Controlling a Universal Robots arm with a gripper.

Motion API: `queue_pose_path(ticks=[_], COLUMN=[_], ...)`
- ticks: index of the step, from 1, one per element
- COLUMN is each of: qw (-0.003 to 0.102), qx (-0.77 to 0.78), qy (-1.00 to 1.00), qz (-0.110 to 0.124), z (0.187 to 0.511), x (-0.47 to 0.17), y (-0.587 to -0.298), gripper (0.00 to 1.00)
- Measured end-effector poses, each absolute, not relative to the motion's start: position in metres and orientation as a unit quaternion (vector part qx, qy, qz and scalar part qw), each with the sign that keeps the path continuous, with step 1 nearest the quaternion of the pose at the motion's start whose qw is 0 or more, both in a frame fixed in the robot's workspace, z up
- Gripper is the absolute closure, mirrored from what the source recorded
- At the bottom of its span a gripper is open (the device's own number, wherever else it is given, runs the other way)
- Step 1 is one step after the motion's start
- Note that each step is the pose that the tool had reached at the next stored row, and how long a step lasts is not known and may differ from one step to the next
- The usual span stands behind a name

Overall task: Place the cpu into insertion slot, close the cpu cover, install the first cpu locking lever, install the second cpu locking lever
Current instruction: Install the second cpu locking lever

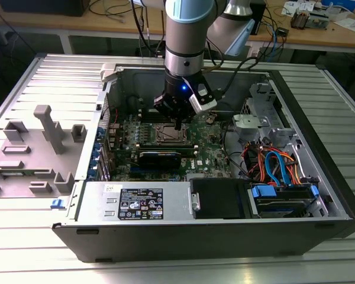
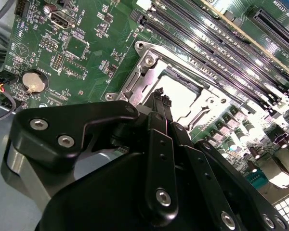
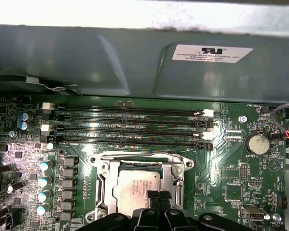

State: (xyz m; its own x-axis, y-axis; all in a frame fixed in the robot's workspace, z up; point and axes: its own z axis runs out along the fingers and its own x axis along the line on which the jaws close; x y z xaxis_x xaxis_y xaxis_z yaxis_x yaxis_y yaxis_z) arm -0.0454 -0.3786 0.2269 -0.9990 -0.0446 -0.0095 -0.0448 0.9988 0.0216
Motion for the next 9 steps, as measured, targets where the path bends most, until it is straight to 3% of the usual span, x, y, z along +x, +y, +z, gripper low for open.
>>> queue_pose_path(ticks=[9], qw=[0.004], qx=[-0.022], qy=[1.000], qz=[0.011], z=[0.2325], x=[-0.0454], y=[-0.3800], gripper=[0.89])
